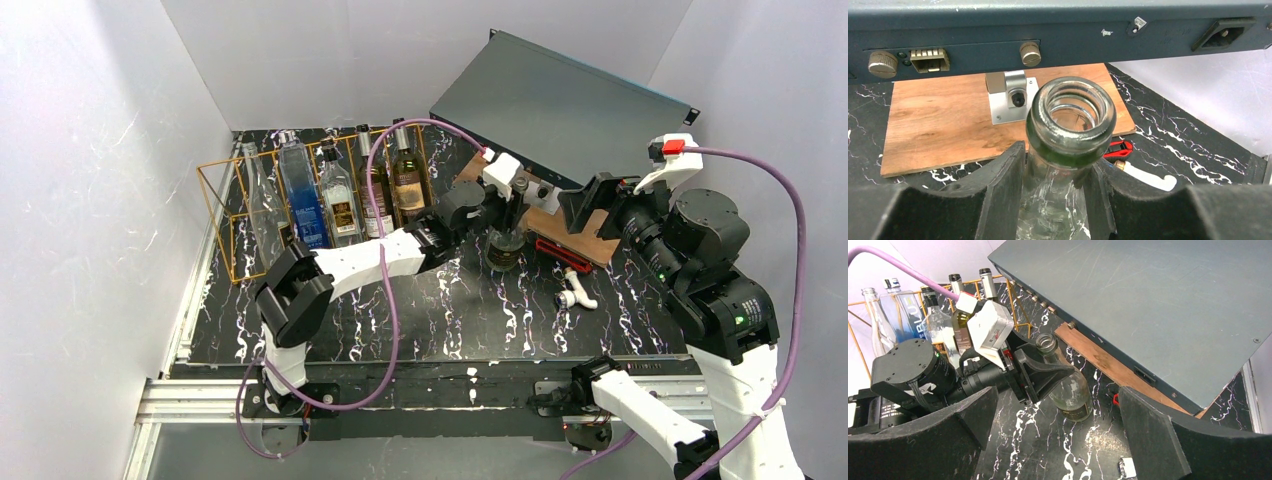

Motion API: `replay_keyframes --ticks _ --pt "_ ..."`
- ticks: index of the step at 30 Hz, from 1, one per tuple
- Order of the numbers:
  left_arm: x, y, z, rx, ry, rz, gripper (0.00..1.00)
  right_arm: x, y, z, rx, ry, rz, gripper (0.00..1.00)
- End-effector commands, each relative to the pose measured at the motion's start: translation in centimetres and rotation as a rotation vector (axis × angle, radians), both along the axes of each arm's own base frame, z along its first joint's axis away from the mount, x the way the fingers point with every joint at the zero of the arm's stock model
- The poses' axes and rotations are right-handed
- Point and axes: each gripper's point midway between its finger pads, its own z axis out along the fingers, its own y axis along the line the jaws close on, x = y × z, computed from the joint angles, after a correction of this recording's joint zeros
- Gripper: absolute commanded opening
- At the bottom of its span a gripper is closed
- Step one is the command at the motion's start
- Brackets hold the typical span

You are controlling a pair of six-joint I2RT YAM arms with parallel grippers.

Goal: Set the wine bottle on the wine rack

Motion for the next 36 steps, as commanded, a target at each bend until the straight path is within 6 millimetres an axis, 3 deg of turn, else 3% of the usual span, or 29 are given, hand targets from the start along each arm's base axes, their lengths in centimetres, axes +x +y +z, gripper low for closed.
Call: replay_keyframes --ticks 1,4,10,18,29,36 --pt "-1.0 1.4 6.6 -0.076 -0.06 -0.001 0.11 -0.3 -0.3 1.3 0.014 -0.039 -0.005 1.0" --pt "-1.3 2.6 7.7 -0.082 -0.065 0.021 0.0 -0.3 -0.1 1.3 0.019 -0.038 0.002 1.0" --pt "-2.5 5.3 9.7 -0.08 -0.077 0.05 0.0 -0.1 0.1 1.2 0.024 -0.036 0.007 1.0" --pt "-4.0 10.4 11.0 -0.013 -0.014 0.101 0.0 0.0 0.7 0.9 0.039 -0.027 0.029 1.0" --pt "-4.1 22.5 11.2 0.08 0.13 0.285 0.0 0.3 1.1 0.7 0.044 -0.023 0.042 1.0" --pt "-4.7 29.6 11.0 0.203 0.12 0.426 0.0 0.3 1.3 0.5 0.046 -0.016 0.05 1.0"
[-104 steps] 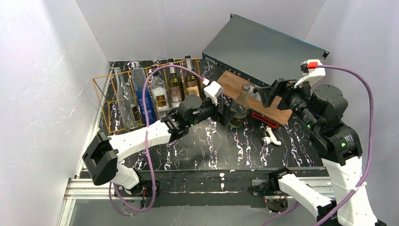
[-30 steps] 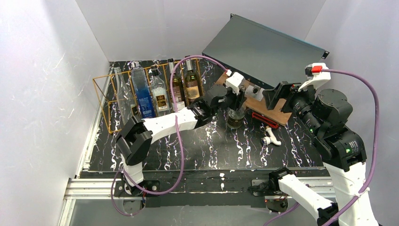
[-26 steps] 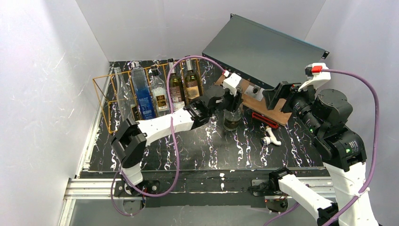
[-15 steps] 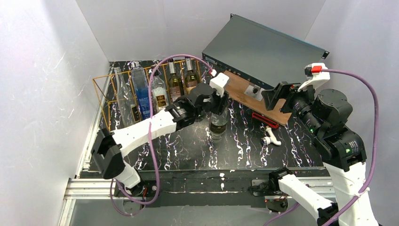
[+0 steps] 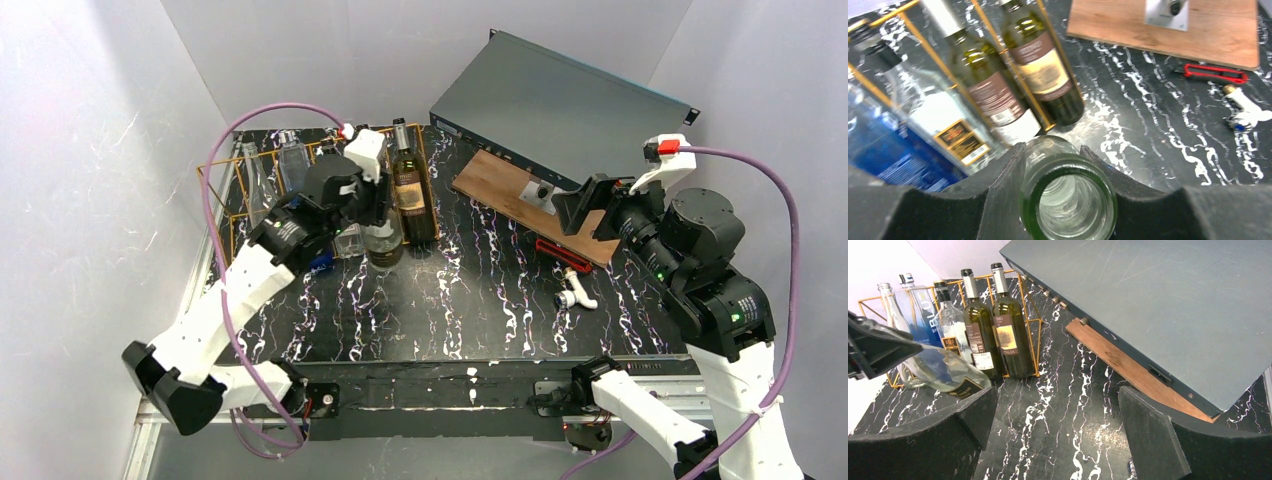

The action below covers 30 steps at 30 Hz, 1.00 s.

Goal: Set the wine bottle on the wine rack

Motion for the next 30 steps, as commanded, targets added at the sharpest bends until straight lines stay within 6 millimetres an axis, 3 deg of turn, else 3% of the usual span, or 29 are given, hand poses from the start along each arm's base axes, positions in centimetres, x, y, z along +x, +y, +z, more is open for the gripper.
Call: replay_keyframes --ticks 1,7,17,24,30 --pt "-0.9 4.3 5.1 -0.002 -0.127 0.072 0.0 0.5 0.4 0.9 0.018 -0.035 0.01 1.0" --pt "-1.1 11.3 6.4 0.086 -0.141 0.255 0.0 0.7 0.8 1.1 0.024 -0.027 0.024 1.0" --pt "-1.2 21.3 8.7 0.291 -0.197 0.561 0.0 1.4 1.1 1.1 0.017 -0.011 0.021 1.0" --pt "-0.1 25.5 10.5 0.337 -0.245 0.74 0.0 2.4 2.1 0.8 0.013 0.021 0.049 1.0" --pt "0.5 27.0 10.9 0.329 -0.252 0.803 0.0 3.0 2.6 0.8 0.016 0.043 0.056 1.0"
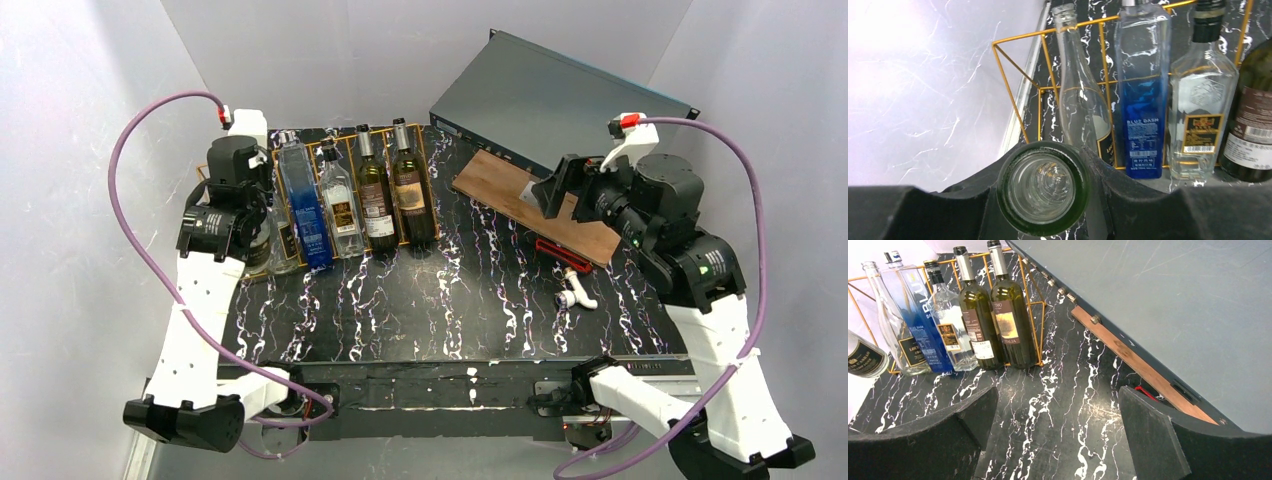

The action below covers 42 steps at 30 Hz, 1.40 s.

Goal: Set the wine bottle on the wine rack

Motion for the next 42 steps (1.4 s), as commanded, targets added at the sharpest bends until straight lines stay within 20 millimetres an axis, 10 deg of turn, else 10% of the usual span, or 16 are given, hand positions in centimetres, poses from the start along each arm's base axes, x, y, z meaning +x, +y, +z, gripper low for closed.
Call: replay_keyframes --ticks 1,18,42 --pt "0.5 2.0 6.6 0.02 -0.233 0.079 0.0 0.2 0.4 2.5 0.041 -0.052 0.012 1.0" --pt "4.4 8.8 1.4 -0.045 -0.13 0.272 0.0 2.4 2.5 2.0 0.06 0.058 0.045 1.0" --pt "9.4 9.3 -6.7 -0.182 0.028 0.295 0.0 3.5 4.2 0.8 0.104 0.102 0.078 1.0"
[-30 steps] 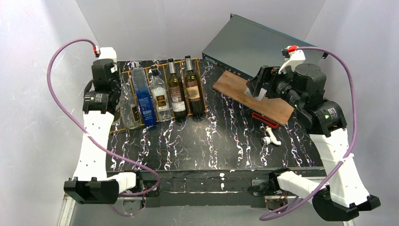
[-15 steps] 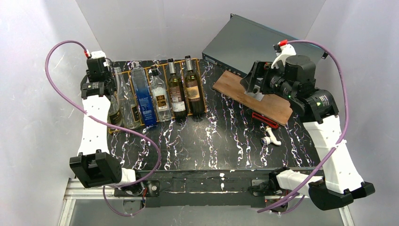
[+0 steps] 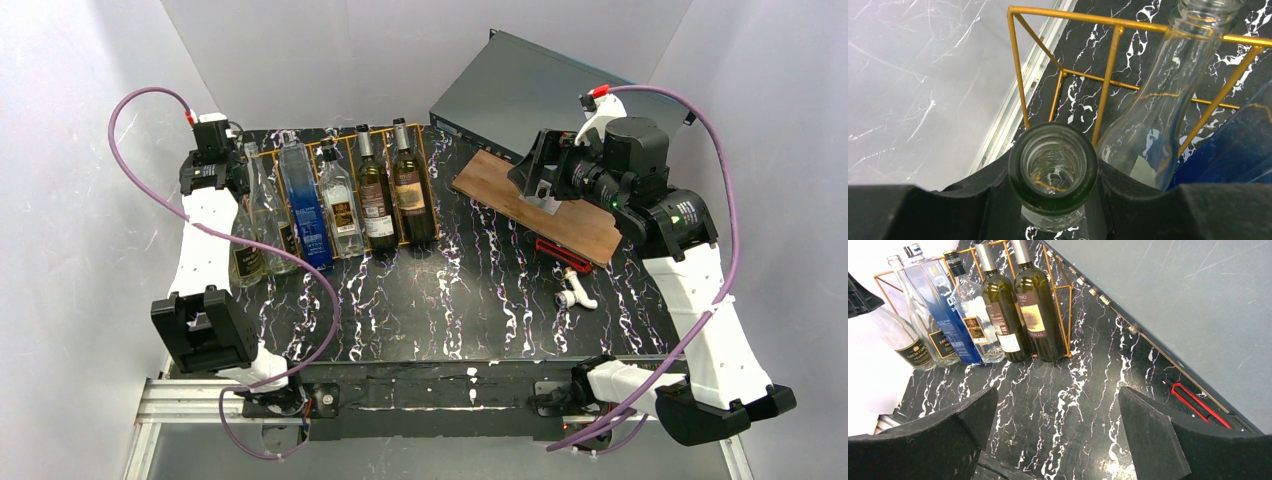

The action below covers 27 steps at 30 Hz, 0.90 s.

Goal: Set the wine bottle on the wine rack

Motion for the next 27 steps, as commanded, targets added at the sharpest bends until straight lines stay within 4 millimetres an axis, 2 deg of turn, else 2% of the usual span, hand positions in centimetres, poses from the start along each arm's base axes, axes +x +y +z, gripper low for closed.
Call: replay_keyframes --ticks 1,18,27 --pt "2.3 0.1 3.5 0.002 -0.152 0.008 0.0 0.4 0.3 1.5 0.03 -0.056 0.005 1.0" --pt "5.6 2.9 0.5 0.023 -0.104 0.073 0.0 1.3 0.5 0.6 0.006 -0.042 0.008 1.0" --pt "7.1 3.2 0.0 0.013 -0.107 0.068 0.0 1.5 0.6 0.5 0.002 -0.042 0.01 1.0"
